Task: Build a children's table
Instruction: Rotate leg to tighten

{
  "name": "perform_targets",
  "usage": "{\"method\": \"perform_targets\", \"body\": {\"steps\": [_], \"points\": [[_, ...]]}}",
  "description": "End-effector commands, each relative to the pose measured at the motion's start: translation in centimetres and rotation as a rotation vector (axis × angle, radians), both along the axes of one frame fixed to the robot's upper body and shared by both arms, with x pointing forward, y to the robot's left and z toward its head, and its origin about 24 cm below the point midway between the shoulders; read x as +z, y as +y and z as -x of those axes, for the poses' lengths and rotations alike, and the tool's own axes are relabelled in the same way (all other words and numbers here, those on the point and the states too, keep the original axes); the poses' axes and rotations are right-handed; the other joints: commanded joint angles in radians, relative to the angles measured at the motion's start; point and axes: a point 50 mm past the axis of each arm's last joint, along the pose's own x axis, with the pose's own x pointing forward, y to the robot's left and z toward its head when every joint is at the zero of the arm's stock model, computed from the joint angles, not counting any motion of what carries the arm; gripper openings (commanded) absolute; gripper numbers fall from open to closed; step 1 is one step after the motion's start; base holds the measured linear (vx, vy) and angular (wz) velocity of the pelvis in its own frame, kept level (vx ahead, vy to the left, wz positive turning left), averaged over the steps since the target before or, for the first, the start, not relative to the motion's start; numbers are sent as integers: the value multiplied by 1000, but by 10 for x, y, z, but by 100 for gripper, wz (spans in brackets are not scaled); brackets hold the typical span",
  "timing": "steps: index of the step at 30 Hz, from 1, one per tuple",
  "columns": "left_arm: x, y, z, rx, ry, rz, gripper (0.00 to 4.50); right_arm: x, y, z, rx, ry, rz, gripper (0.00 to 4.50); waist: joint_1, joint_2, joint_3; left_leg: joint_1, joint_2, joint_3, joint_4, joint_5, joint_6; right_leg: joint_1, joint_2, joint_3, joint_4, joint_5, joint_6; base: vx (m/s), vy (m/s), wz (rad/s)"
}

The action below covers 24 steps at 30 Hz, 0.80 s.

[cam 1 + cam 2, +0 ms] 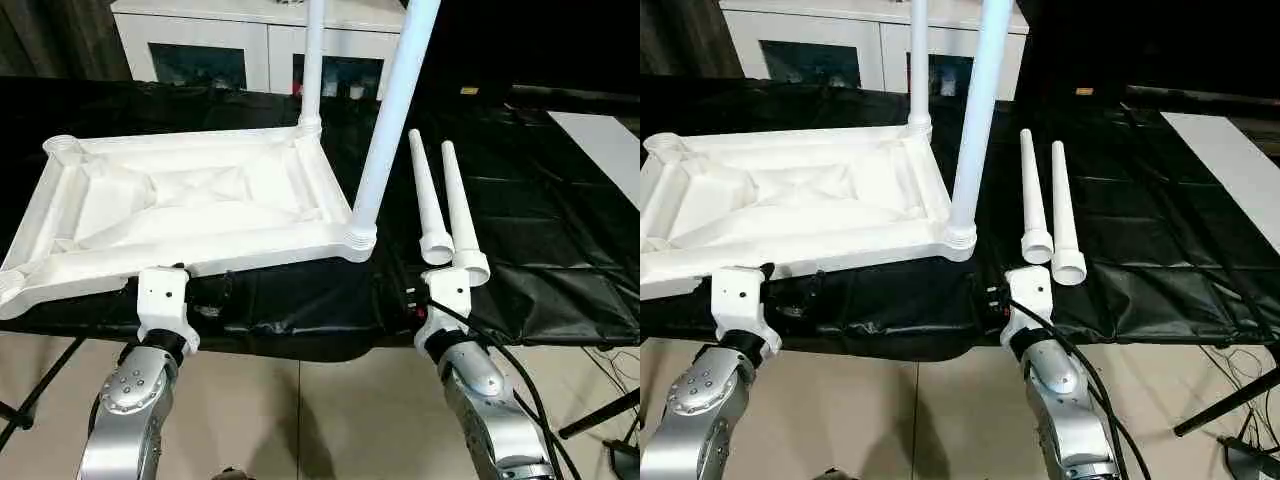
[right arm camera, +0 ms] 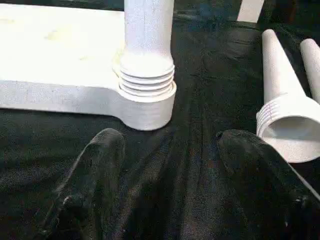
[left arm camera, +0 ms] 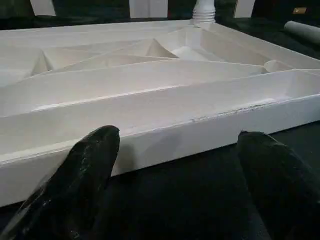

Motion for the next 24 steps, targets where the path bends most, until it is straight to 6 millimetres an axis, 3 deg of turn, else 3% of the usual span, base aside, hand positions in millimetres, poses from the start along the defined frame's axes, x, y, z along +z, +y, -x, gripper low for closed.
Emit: {"method": "perform_targets", "body": {"steps": [1, 24], "points": [[-1, -2, 0, -13, 4, 0, 419, 1, -2, -2, -9, 2, -5, 332, 1, 14, -42, 16, 23, -13, -89, -385, -24, 23, -62, 49, -100, -296, -89, 0, 0, 0], [-1, -2, 0, -13, 4, 0, 419, 1, -2, -2, -9, 2, -5, 332, 1, 15, -42, 17, 24, -14, -90, -390, -26, 22, -62, 49, -101, -302, -87, 0, 0, 0]]}}
